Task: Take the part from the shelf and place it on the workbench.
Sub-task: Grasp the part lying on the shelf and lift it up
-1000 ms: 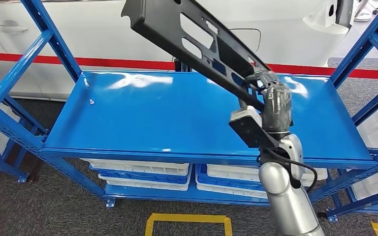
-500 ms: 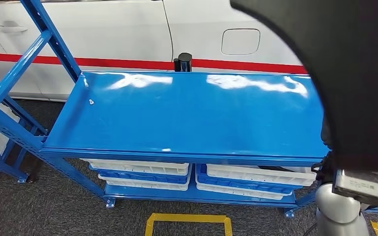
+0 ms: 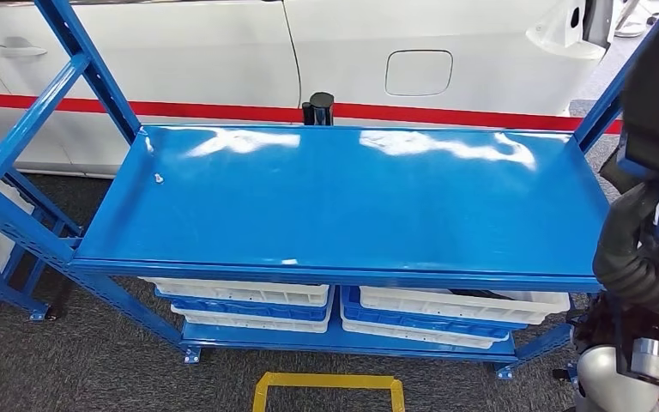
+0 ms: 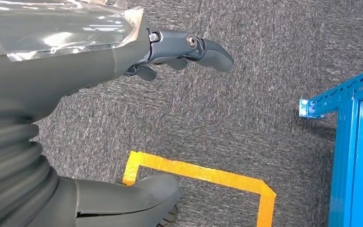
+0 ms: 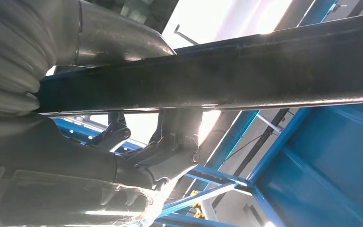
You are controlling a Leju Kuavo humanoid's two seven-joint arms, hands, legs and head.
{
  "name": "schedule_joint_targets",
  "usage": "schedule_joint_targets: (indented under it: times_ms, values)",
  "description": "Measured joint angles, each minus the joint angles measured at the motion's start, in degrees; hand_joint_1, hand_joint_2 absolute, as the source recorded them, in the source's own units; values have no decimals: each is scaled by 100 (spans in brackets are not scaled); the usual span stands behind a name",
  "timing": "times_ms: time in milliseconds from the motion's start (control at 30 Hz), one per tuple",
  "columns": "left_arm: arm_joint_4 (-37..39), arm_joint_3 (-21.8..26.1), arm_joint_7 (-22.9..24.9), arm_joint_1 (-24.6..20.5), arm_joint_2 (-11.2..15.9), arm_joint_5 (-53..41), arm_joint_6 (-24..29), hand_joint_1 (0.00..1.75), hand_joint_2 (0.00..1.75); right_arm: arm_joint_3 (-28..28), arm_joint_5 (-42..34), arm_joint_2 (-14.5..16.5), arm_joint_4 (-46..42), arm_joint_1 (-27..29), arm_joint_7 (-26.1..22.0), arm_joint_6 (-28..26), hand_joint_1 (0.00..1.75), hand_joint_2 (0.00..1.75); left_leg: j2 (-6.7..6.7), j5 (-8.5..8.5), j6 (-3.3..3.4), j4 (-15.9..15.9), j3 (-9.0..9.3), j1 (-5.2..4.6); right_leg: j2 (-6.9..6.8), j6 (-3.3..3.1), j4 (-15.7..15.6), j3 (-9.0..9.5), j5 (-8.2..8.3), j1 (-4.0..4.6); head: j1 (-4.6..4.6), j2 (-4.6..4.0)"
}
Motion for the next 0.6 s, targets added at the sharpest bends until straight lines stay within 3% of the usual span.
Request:
schedule_joint_targets:
  times_ms: [200,367,467,533,600]
  values:
    - [-2,73,-84,4,-34,20,-33,0,175,-13,-212,-3,-81,403,-359,-143,175,175,-3,-12,17,15,-7,-6,-2,3,-8,2,1,-16,-1,0]
    - [-2,162,26,4,-46,-29,208,0,175,24,-245,121,-174,913,-553,-279,175,175,-3,-37,90,46,-12,-24,-2,25,-30,19,14,-47,-4,0]
    - [-3,189,52,0,-53,-81,283,0,175,40,-228,158,-237,1134,-551,-345,175,175,13,81,166,-70,41,13,-7,72,6,8,-27,-26,3,0]
    - [-6,193,72,-5,-57,-118,334,0,175,40,-252,168,-260,1242,-550,-374,175,175,37,149,199,-148,57,53,-11,33,466,-185,-309,-17,26,0]
    - [-8,196,82,-6,-54,-145,370,0,175,39,-280,170,-266,1358,-551,-400,175,175,48,162,205,-152,31,57,-11,13,1223,-475,-642,-28,43,0]
